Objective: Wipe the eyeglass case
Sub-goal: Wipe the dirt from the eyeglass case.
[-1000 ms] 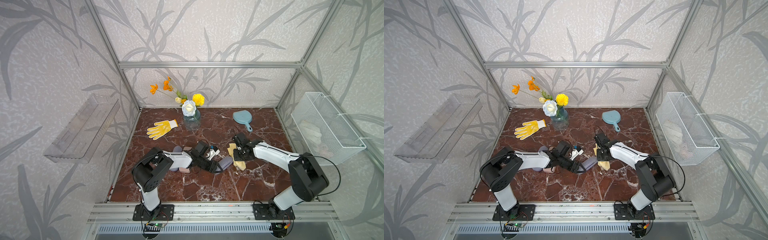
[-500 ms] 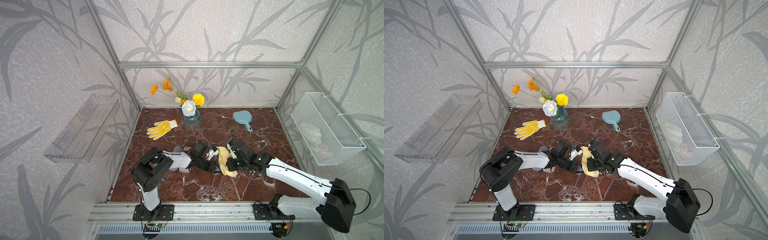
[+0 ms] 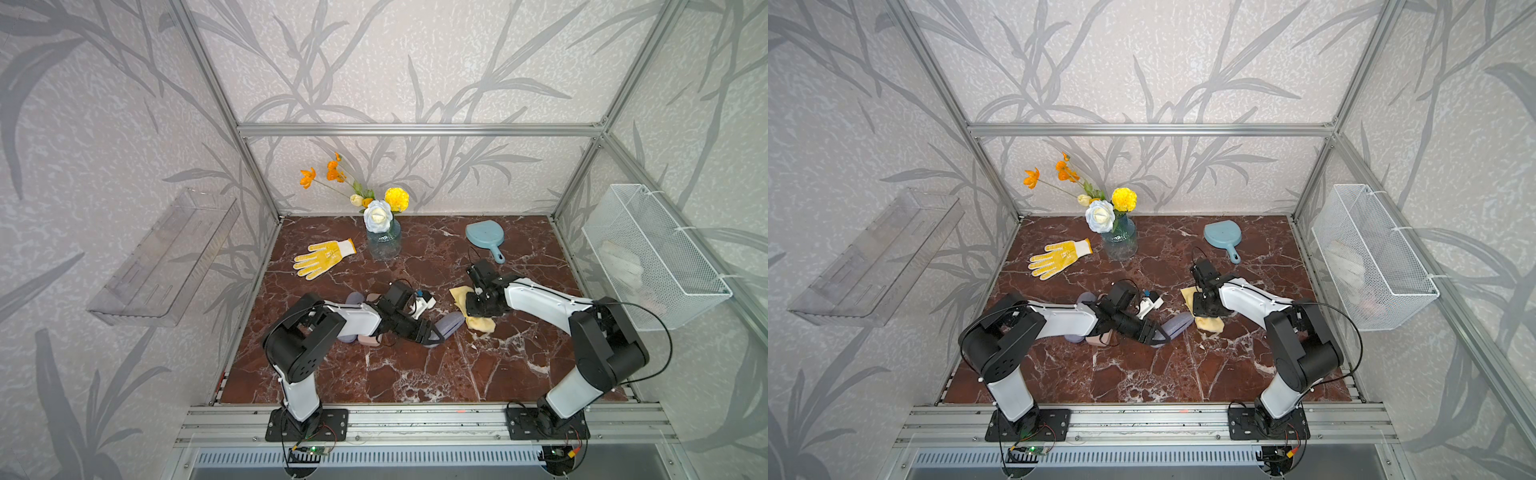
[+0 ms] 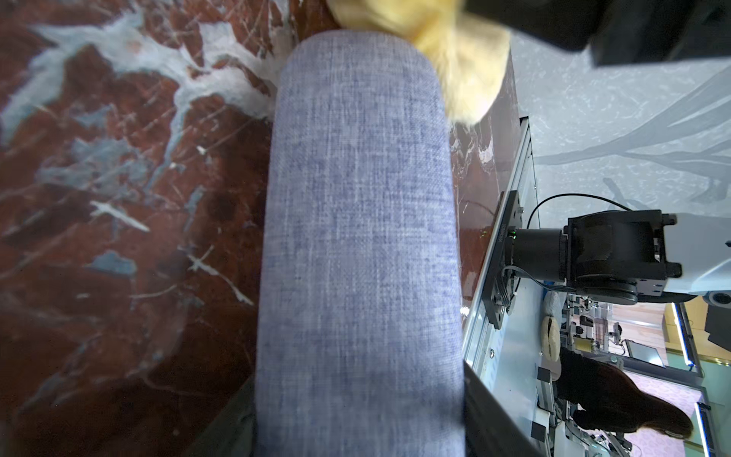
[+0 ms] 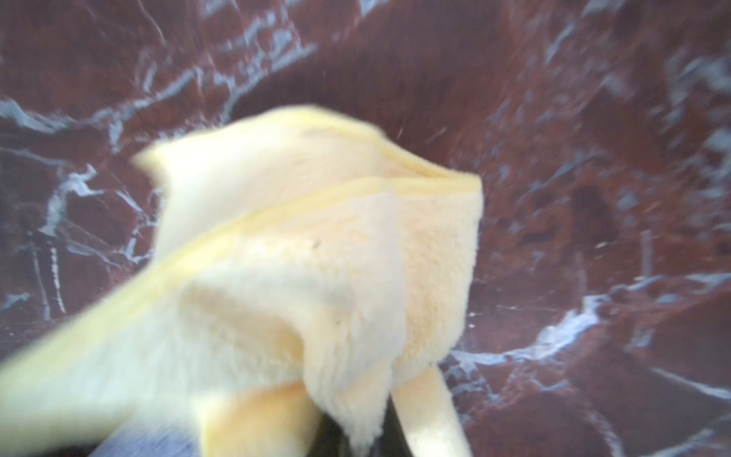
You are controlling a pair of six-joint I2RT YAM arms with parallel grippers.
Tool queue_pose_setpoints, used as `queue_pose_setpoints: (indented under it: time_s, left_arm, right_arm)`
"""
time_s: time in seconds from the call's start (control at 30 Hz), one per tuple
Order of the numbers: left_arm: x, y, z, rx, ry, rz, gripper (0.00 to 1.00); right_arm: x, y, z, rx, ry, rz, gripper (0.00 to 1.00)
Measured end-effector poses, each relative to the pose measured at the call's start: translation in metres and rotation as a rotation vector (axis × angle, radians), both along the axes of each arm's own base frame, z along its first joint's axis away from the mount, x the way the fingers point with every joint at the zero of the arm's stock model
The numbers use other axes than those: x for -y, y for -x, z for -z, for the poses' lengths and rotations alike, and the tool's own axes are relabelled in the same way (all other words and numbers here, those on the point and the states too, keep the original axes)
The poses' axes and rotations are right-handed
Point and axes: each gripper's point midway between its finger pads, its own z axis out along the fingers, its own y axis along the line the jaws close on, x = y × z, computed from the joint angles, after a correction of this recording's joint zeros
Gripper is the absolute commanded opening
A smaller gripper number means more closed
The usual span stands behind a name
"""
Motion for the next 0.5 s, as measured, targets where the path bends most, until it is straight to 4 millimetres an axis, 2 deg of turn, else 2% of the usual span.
queue_pose_setpoints:
  time_s: [0.07,0.13,0.2,0.27,0.3,0.37,0.43,0.5]
  left_arm:
    - [0.000,0.001,0.000,-0.001,0.000,0.003,0.00]
    - [0.001,0.001,0.000,-0.003,0.000,0.004,0.00]
    - [0.001,0.002,0.001,-0.005,0.000,0.005,0.00]
    - [0.001,0.002,0.001,-0.005,0.000,0.005,0.00]
    - [0.001,0.002,0.001,-0.005,0.000,0.005,0.00]
    - [0.001,0.002,0.001,-0.005,0.000,0.005,0.00]
    - [0.001,0.002,0.001,-0.005,0.000,0.005,0.00]
    - [0.000,0.001,0.001,-0.003,-0.001,0.004,0.01]
  right_arm:
    - [-0.007,0.006,-0.019,0.043,0.002,-0.045,0.00]
    - [-0.026,0.020,-0.041,0.083,-0.039,-0.110,0.00]
    - [-0.056,0.042,-0.061,0.109,-0.133,-0.184,0.00]
    - [-0.080,0.066,-0.066,0.083,-0.229,-0.237,0.00]
    - [-0.087,0.077,-0.062,0.056,-0.270,-0.239,0.00]
    - [-0.088,0.089,-0.046,-0.002,-0.308,-0.209,0.00]
    - [-0.079,0.094,-0.024,-0.056,-0.308,-0.159,0.00]
    - [-0.066,0.090,-0.005,-0.104,-0.297,-0.098,0.00]
